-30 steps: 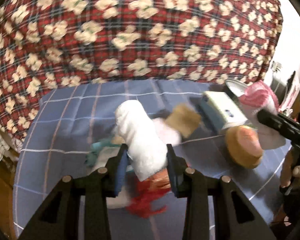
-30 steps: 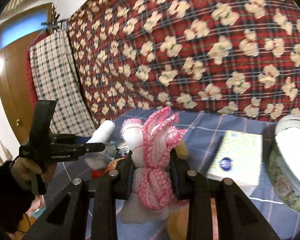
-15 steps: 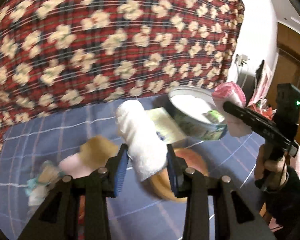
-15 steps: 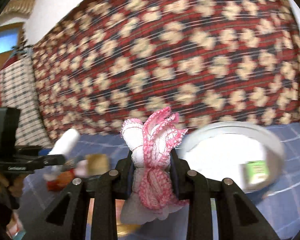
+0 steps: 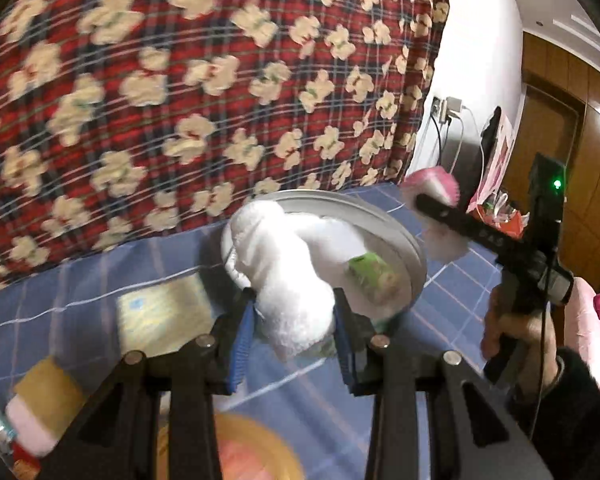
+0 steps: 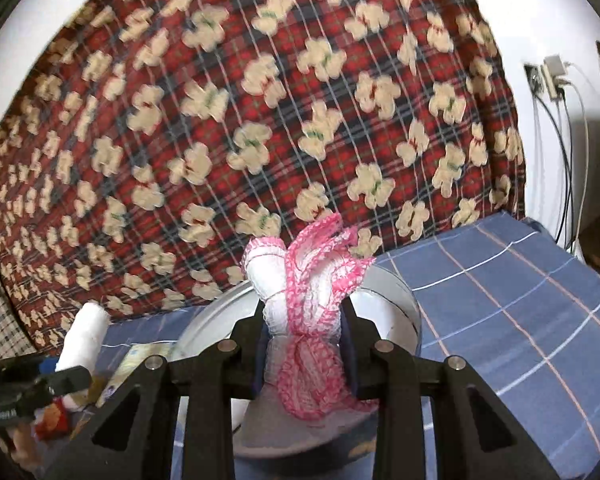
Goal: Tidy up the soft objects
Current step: 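Carry the roll in the left tool and towel bundle in the right tool over the tin, then open the left tool dropping the roll into the tin while the right tool releases the towel bundle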
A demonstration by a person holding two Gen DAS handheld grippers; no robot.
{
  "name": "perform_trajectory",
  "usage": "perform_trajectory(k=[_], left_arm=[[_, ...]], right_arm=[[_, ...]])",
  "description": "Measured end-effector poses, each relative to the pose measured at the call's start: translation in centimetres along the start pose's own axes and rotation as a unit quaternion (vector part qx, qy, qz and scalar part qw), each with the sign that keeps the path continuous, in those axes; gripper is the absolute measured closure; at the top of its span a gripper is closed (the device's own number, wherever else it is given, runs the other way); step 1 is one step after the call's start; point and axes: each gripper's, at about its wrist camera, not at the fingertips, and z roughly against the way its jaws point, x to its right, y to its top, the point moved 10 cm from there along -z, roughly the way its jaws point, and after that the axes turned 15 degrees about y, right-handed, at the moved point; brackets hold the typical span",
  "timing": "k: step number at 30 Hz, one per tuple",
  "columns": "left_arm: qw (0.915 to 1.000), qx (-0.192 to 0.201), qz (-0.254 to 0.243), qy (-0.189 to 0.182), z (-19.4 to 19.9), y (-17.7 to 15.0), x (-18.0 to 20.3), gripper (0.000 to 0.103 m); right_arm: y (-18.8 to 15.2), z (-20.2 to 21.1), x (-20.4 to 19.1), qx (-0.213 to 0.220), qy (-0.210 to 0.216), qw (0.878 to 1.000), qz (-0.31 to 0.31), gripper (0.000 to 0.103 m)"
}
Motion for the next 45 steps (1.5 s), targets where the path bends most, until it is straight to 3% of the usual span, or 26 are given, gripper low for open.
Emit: perform_trajectory(k=[5,13,21,23,25,26,28,30,33,36,39,43,45], left_arm=[[0.9997,-0.018,-0.002,0.018,-4.8,1.1,3.6,0.068],[0.9991,-0.035,0.017,0.016,-9.0,0.7,7.4,0.068],[0.9982,-0.042,0.022,0.037,-10.9,-0.1,7.3,0.068],[0.9977,-0.036,0.02,0.054,-11.2,0.0,6.9,0.067],[0.9963,-0.029,0.012,0.079,-11.4,0.1,6.4,0.061],[0.9958,-0.027,0.008,0.087,-11.3,0.2,6.3,0.055],[0.9948,-0.015,-0.001,0.1,-10.7,0.4,6.3,0.018],[0.9928,0.013,-0.005,0.119,-9.6,1.1,6.2,0.003],[0.988,0.053,-0.019,0.144,-8.0,1.9,6.3,0.002],[0.9851,0.066,-0.015,0.158,-7.2,1.9,6.0,0.001],[0.9831,0.063,-0.006,0.172,-6.9,0.9,5.6,0.0],[0.9782,0.073,-0.004,0.195,-6.2,0.0,5.2,0.0],[0.9764,0.076,0.01,0.202,-5.7,-0.4,4.8,0.0]], right_arm=[[-1.6,-4.1,1.3,-0.038,-0.009,0.999,-0.002,0.07],[-2.6,-5.3,3.0,-0.063,-0.027,0.997,0.042,0.07],[-3.1,-6.6,2.8,-0.073,0.009,0.997,0.022,0.07],[-3.0,-6.9,2.2,-0.073,0.032,0.997,0.019,0.065],[-3.2,-7.2,2.0,-0.078,0.043,0.996,0.006,0.047],[-3.2,-7.2,1.9,-0.077,0.046,0.996,0.003,0.044],[-2.8,-6.8,1.5,-0.065,0.041,0.997,0.013,0.035],[-2.2,-6.1,1.3,-0.047,0.035,0.998,0.022,0.034],[-1.1,-4.9,2.0,-0.016,0.018,1.0,0.017,0.034],[-0.8,-4.5,3.2,-0.01,-0.005,1.0,0.005,0.034],[-0.9,-4.2,3.6,-0.001,0.009,1.0,-0.008,0.034],[-1.2,-3.7,3.0,0.007,-0.009,1.0,0.027,0.034],[-1.3,-3.2,2.4,0.013,-0.038,0.997,0.062,0.034]])
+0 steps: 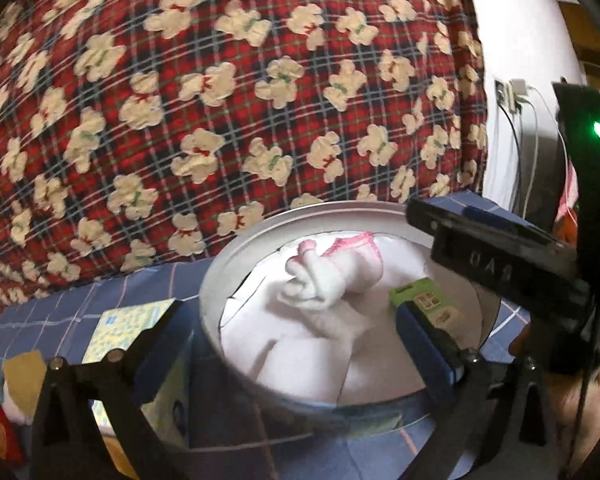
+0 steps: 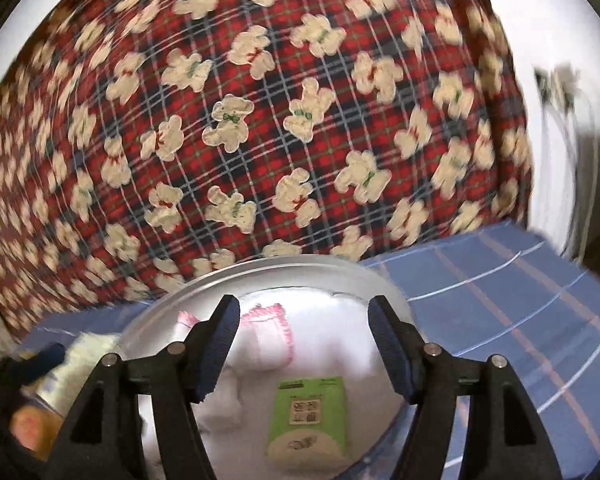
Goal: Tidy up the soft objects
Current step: 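Open the left tool dropping the roll into the tin while the right tool releases the towel bundle, then withdraw both tools up and away from the cookie tin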
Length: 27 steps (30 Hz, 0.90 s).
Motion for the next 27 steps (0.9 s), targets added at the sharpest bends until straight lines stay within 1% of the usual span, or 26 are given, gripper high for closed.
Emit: perform_trajectory(k=[1,3,5,6,9,10,12,14,17,19,23,27], left_arm=[[1.0,0.003,0.005,0.004,0.2,-0.1,-0.2,0.0],[0.9998,0.012,0.004,0.017,0.5,-0.2,-0.6,0.0],[0.9996,0.02,-0.001,0.019,0.9,-0.3,-0.6,0.0],[0.9996,0.024,-0.004,0.015,1.2,-0.4,-0.5,0.0],[0.9992,0.035,-0.014,-0.014,2.4,-0.8,0.1,0.0],[0.9989,0.04,-0.015,-0.018,2.8,-0.8,0.2,0.0],[0.998,0.057,-0.024,-0.014,3.8,-1.0,0.2,0.0],[0.9973,0.065,-0.031,-0.013,4.4,-1.1,0.2,0.0],[0.9964,0.077,-0.012,-0.031,5.8,-1.1,-0.5,0.0],[0.9955,0.088,-0.007,-0.034,6.4,-1.1,-0.8,0.0],[0.9955,0.087,-0.016,-0.036,7.1,-1.4,-0.6,0.0],[0.9951,0.087,-0.006,-0.045,8.0,-1.9,-1.4,0.0]], right_arm=[[0.1,0.4,-0.2,0.006,-0.012,1.0,0.017,0.034],[0.6,1.5,-0.7,0.03,-0.037,0.998,0.049,0.034],[1.2,2.8,-0.8,0.057,-0.059,0.995,0.06,0.033],[1.3,3.2,-0.8,0.064,-0.066,0.994,0.056,0.033],[1.3,3.9,-0.4,0.073,-0.065,0.995,0.031,0.032],[1.2,3.9,-0.3,0.071,-0.063,0.995,0.025,0.032],[1.0,4.2,-0.3,0.071,-0.064,0.995,0.017,0.032],[1.0,4.7,-0.4,0.075,-0.07,0.995,0.015,0.032],[0.8,6.0,-0.5,0.085,-0.085,0.993,0.014,0.032],[0.5,6.9,-0.5,0.09,-0.086,0.992,0.002,0.032],[-0.3,8.5,-0.9,0.094,-0.079,0.992,-0.025,0.032],[-1.2,9.3,-2.2,0.084,-0.079,0.993,-0.022,0.031]])
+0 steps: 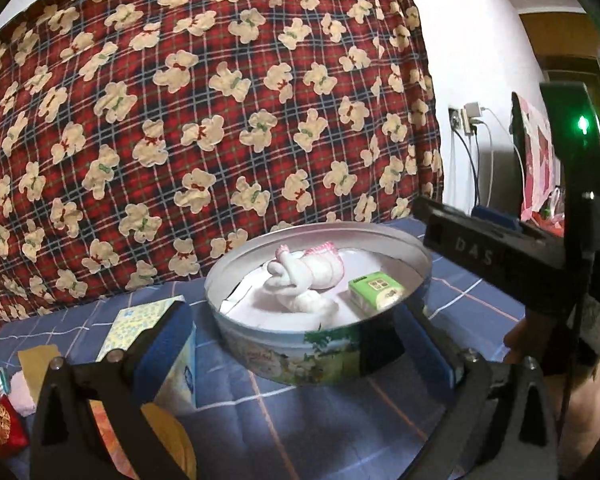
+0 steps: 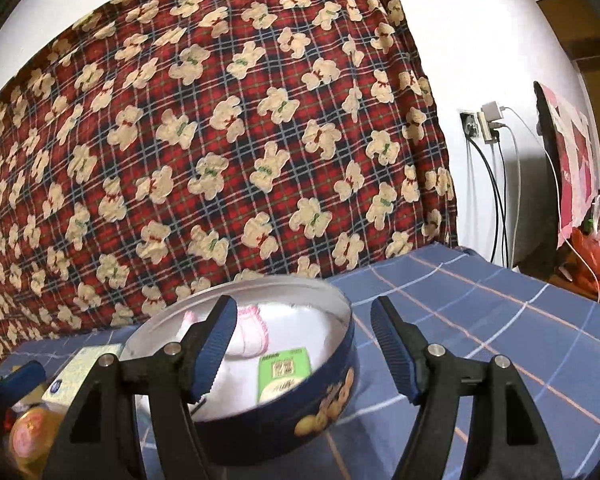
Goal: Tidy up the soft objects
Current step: 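Withdraw both tools up and away from the cookie tin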
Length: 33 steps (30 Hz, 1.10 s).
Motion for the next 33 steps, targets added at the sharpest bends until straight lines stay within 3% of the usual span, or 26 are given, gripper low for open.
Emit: perform_trajectory(k=[8,21,33], left_arm=[[0.9999,0.006,0.009,0.004,2.3,-1.0,-3.0,0.0],[0.9994,0.013,0.012,0.031,4.6,-2.6,-9.0,0.0],[0.9929,0.003,0.025,0.116,4.3,-4.9,-20.6,0.0]], right_arm=[[-0.7,1.4,-3.8,-0.001,0.023,0.999,0.034,0.031],[-2.7,2.2,-10.4,-0.005,0.074,0.997,0.007,0.03],[-4.4,1.2,-19.5,-0.016,0.15,0.988,0.027,0.028]])
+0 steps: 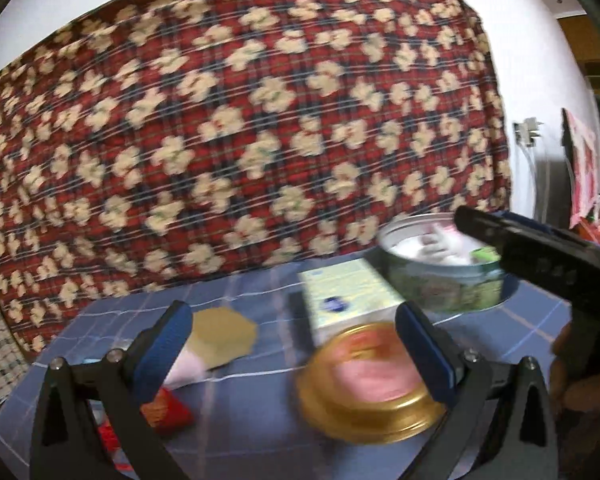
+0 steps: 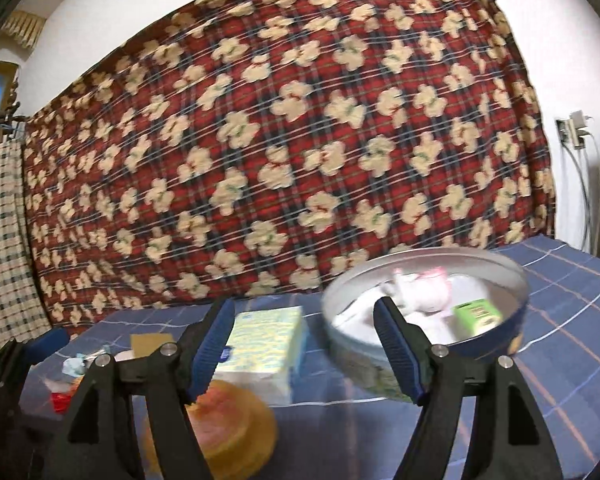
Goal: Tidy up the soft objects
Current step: 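Withdraw both tools up and away from the cookie tin, then reach the right tool to the red-and-gold pouch and grasp it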
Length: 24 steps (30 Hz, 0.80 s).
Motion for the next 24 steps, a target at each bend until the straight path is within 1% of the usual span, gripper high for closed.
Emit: perform_trajectory(k=[5,11,13,16,18,22,24], left_arm=[[0.9987,-0.026,0.032,0.029,-1.6,-1.2,-5.1,0.0],[0.9961,-0.037,0.036,0.072,-2.7,-2.6,-10.7,0.0],[0.9945,-0.046,0.044,0.083,-3.0,-3.1,-12.6,0.0],[0.9902,-0.074,0.067,0.098,-3.2,-4.3,-16.3,0.0],[0.9872,-0.088,0.077,0.109,-3.1,-5.1,-18.3,0.0],[0.9788,-0.119,0.086,0.144,-3.2,-6.8,-22.3,0.0],[0.9746,-0.134,0.086,0.158,-3.2,-7.8,-24.0,0.0]], right_arm=[[-0.8,-1.7,-3.3,-0.015,0.033,0.999,0.006,0.028],[-1.5,-3.2,-7.6,-0.028,0.077,0.997,0.012,0.027],[-1.8,-3.8,-8.9,-0.034,0.092,0.995,0.013,0.026],[-2.5,-4.9,-11.5,-0.052,0.121,0.991,0.02,0.026],[-3.4,-5.9,-13.6,-0.072,0.147,0.986,0.021,0.025],[-5.3,-7.7,-17.0,-0.117,0.191,0.974,0.022,0.025],[-6.7,-8.8,-18.7,-0.152,0.214,0.965,0.02,0.025]])
